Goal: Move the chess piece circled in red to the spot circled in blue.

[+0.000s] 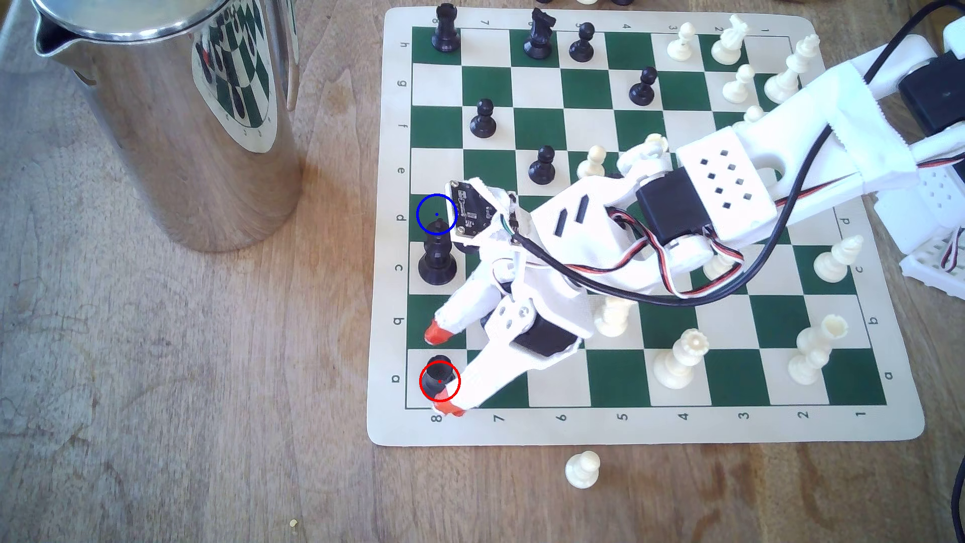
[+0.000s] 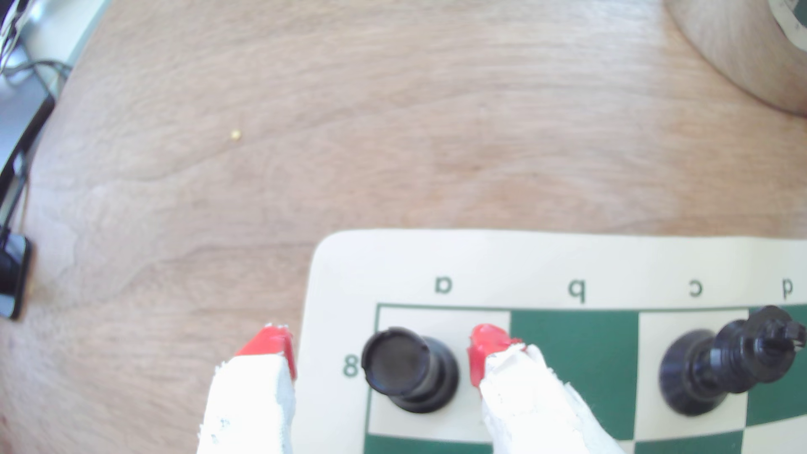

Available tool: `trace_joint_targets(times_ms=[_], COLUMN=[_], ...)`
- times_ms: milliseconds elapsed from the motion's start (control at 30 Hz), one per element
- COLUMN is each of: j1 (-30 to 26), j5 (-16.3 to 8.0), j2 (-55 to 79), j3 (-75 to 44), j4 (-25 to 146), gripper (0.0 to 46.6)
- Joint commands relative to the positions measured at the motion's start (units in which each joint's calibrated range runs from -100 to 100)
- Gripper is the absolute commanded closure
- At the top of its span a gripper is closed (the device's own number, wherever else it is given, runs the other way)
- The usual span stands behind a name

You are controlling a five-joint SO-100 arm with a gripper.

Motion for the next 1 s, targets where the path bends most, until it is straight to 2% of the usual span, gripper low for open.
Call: trace_joint_targets(times_ms=[0, 533, 667, 733, 967], j1=[-0.1, -1.0, -1.1, -1.1, -1.3], j5=[-0.3, -0.4, -0.4, -0.6, -0.6], j2=[-1.9, -0.9, -0.8, -0.8, -0.7], j3=[-5.7, -5.7, -5.7, -5.2, -5.0], j4=[-1.1, -1.3, -1.4, -2.7, -3.5], gripper=[24.7, 26.8, 29.2, 34.3, 38.7])
